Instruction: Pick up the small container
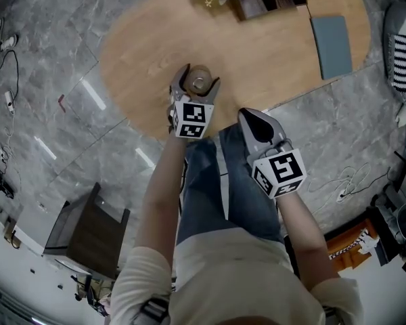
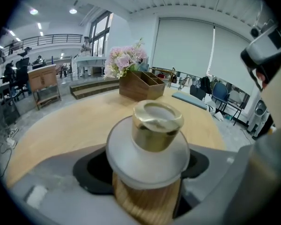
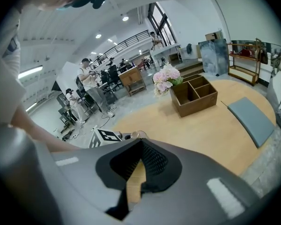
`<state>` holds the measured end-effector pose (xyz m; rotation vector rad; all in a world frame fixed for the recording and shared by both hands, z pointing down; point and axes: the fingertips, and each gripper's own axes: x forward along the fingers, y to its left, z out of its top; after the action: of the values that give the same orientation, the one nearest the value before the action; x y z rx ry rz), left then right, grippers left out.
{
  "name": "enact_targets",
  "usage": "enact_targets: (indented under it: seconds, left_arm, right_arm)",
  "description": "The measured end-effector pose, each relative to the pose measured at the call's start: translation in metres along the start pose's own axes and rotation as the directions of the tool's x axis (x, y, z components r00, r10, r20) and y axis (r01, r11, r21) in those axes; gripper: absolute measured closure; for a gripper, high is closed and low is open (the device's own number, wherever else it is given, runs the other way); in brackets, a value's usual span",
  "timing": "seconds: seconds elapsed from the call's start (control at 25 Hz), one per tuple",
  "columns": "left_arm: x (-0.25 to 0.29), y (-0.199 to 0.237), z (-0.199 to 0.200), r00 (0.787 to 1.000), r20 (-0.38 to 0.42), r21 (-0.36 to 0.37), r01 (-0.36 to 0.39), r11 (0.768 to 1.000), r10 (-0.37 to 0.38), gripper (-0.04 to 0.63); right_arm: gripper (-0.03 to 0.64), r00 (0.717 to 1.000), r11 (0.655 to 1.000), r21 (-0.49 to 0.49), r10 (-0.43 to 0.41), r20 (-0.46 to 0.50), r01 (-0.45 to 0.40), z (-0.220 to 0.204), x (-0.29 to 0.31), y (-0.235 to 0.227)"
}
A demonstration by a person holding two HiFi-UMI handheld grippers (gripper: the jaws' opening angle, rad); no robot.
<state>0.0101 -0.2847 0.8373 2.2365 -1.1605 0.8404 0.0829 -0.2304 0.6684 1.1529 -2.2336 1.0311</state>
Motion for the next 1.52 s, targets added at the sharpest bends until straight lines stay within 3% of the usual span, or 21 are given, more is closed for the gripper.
enact_targets:
  seconds: [0.4, 0.68, 1.52]
  left_arm:
    - [0.001, 0.000, 0.001, 1.000, -0.011, 0.039, -0.012, 0.999, 0.012, 0.239]
    - [-0.014, -0.003, 0.001, 1.000, -0.018, 0.009, -0.019, 1.000, 0.019, 0.241]
    - [-0.144, -0.037, 0.060, 0.996, 0.077, 0.034, 0.045, 0.998, -0.048, 0.241]
  right_arm:
    - [0.618, 1.000, 1.000, 0.020, -0.014, 0.005, 0.014, -0.004, -0.002, 0.001]
    - [0.618, 0.999, 0.999, 0.016, -0.031, 0.032, 0.030, -0.001, -0.016, 0.010]
    - [0.618, 0.982, 0.996, 0.004, -0.088, 0.168, 0.088, 0.019, -0.090, 0.085]
